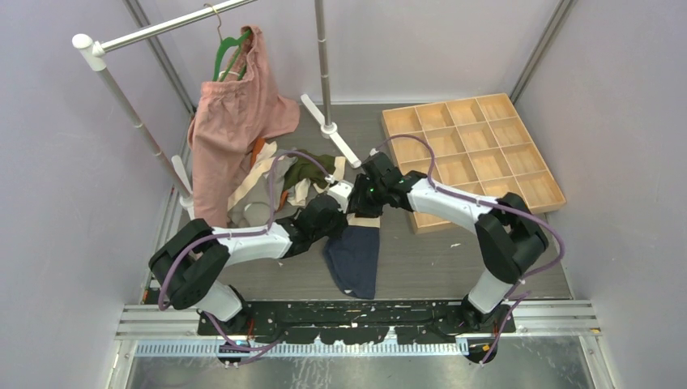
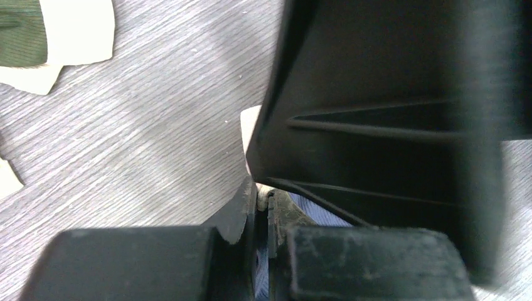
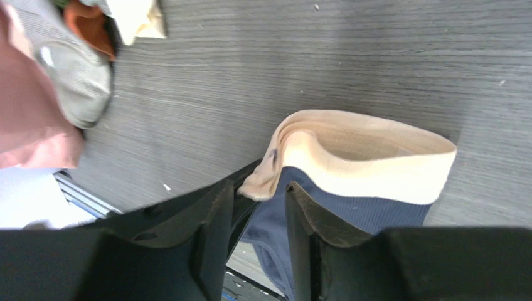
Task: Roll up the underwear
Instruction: Fold the underwear at the center of the board.
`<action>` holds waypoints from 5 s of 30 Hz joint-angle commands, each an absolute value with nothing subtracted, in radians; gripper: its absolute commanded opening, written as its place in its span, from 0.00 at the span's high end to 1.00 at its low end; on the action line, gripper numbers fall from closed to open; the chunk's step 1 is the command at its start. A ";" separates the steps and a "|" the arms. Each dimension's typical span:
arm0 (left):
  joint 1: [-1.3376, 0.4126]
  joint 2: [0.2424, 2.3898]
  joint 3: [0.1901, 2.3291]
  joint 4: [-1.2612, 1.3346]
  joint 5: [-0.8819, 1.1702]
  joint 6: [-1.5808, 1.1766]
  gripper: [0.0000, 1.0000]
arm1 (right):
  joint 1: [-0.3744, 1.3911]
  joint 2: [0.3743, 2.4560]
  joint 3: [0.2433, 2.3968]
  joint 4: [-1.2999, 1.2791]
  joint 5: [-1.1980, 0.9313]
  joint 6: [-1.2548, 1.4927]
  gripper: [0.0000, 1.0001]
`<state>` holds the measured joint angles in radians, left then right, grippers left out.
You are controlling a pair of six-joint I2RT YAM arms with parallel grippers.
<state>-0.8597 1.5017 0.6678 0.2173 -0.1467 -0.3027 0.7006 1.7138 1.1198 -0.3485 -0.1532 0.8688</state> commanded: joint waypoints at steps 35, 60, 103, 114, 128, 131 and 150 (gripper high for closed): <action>-0.836 1.486 0.720 0.270 -0.090 -0.366 0.99 | 0.659 1.734 1.051 -0.245 -0.138 0.767 0.99; -0.836 1.586 0.738 0.322 0.009 -0.468 0.99 | 0.649 1.745 0.973 -0.120 -0.197 0.819 0.95; -0.836 1.600 0.747 0.292 -0.075 -0.437 0.99 | 0.641 1.671 0.999 -0.133 -0.216 1.033 0.54; -0.836 1.597 0.744 0.296 -0.071 -0.434 0.99 | 0.642 1.719 1.034 -0.153 -0.215 1.004 0.67; -0.836 1.528 0.722 0.289 -0.075 -0.417 0.64 | 0.642 1.704 1.023 -0.153 -0.191 0.990 0.99; -0.836 1.481 0.712 0.241 -0.099 -0.416 0.47 | 0.641 1.698 1.023 -0.155 -0.189 0.988 0.99; -0.836 1.257 0.491 0.127 -0.082 -0.521 0.03 | 0.640 1.682 1.028 -0.164 -0.197 0.972 0.99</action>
<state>-0.8337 1.2785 0.4950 0.1017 -0.1257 -0.5083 0.6430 1.7214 0.9951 -0.1688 -0.2005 0.9894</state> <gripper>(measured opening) 0.982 0.071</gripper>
